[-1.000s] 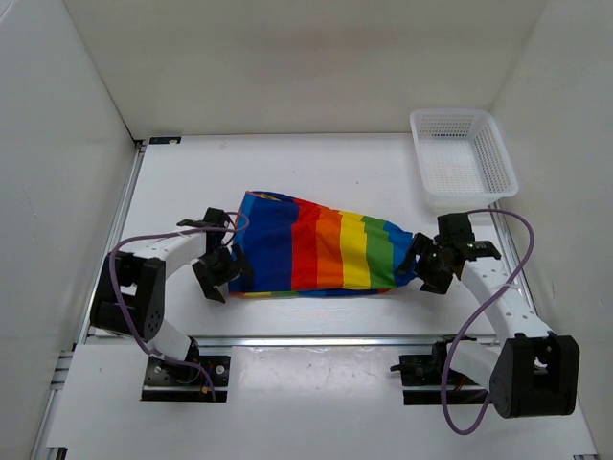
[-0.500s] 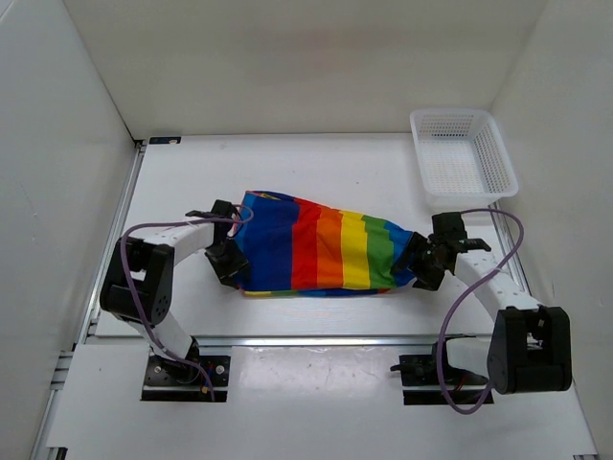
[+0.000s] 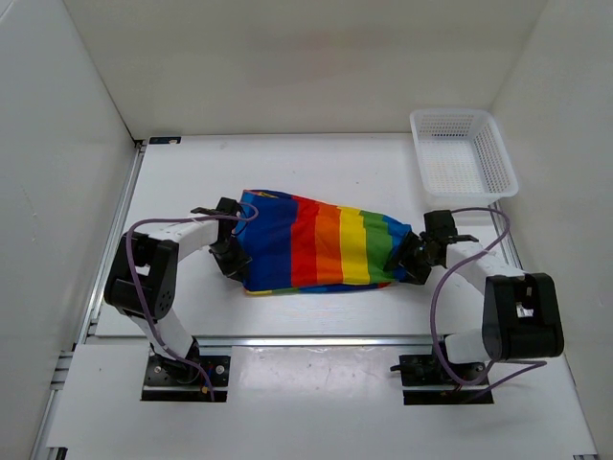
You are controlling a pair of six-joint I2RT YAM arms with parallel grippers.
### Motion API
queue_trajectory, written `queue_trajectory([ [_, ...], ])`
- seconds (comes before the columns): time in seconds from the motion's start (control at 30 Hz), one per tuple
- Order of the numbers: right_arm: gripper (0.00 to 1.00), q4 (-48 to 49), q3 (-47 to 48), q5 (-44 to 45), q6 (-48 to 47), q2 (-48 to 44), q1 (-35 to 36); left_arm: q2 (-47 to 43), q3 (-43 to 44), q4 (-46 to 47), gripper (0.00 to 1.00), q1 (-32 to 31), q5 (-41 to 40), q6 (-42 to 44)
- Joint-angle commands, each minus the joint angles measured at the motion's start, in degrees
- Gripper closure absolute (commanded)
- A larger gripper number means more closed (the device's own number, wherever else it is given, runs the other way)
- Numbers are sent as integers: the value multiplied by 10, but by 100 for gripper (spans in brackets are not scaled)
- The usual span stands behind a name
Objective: Fold and stack the shorts
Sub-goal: Fold the shorts
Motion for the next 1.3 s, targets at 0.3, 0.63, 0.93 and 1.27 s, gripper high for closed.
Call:
queue_trajectory([
  [0.3, 100, 70, 15, 71, 49, 50, 36, -48, 5, 19, 90, -3, -15, 8],
  [0.63, 100, -45, 175, 117, -4, 13, 36, -129, 170, -68, 90, 36, 4, 59],
  [0.93, 100, -135, 680, 117, -45, 135, 25, 54, 821, -235, 90, 106, -15, 123],
  [1.27, 100, -89, 414, 112, -30, 28, 30, -109, 337, -91, 90, 129, 17, 106],
])
